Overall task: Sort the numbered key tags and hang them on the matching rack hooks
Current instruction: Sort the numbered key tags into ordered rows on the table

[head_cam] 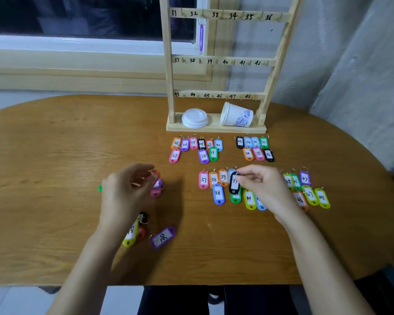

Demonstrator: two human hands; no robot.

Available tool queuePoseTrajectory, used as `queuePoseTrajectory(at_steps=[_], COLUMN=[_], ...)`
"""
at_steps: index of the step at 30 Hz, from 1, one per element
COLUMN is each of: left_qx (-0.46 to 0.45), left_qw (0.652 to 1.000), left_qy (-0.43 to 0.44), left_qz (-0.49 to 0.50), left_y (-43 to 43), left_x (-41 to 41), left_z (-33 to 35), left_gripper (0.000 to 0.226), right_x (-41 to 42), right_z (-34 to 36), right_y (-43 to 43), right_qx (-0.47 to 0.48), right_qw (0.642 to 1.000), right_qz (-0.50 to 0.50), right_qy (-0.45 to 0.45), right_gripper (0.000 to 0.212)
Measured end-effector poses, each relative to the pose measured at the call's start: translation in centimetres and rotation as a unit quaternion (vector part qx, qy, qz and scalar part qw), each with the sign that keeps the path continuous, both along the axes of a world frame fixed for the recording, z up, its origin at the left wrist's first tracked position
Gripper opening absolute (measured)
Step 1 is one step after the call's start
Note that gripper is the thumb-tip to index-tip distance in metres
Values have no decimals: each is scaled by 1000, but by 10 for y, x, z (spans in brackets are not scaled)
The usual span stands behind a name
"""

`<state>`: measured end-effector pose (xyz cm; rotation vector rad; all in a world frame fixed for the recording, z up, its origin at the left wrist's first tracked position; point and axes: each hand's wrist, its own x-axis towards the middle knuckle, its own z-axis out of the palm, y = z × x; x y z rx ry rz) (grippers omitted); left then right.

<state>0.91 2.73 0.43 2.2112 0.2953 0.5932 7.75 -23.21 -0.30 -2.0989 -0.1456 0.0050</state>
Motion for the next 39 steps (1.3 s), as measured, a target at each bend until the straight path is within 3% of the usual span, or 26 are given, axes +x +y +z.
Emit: queuePoseTrajectory(at_steps=[6, 17, 21, 25, 28, 32, 35, 39], left_qx=[-127, -241, -285, -306, -301, -270, -244, -127], left_qw=[990, 967, 953, 944, 945, 951, 964, 991], left_qy=[9, 36, 44, 49, 46, 55, 43, 21], left_qz=[-55, -78, -91, -110, -121, -138, -98, -25], left_y=[-14, -29, -31, -34, -35, -31, -15, 18], left_x=[1, 0, 1, 1, 1, -1, -1, 2], left_z=[-2, -4, -4, -2, -1, -3, -3, -7], left_gripper=[24, 23, 12, 6, 6, 7, 12, 13], right_x=[0, -7, -11, -25, -35, -39, -36, -30], right_z=[-6, -3, 2, 5, 2, -2, -3, 2], right_y=[6, 16, 12, 31, 52, 66, 65, 54], right_qx=[-160, -226, -141, 0, 29, 25, 67, 100], right_qw=[987, 973, 985, 997, 995, 994, 995, 994], right_qz=[-4, -27, -47, 40, 87, 104, 69, 25], right_qy=[8, -41, -86, -59, -40, -34, -38, -24], right_gripper=[16, 18, 11, 8, 8, 10, 14, 14])
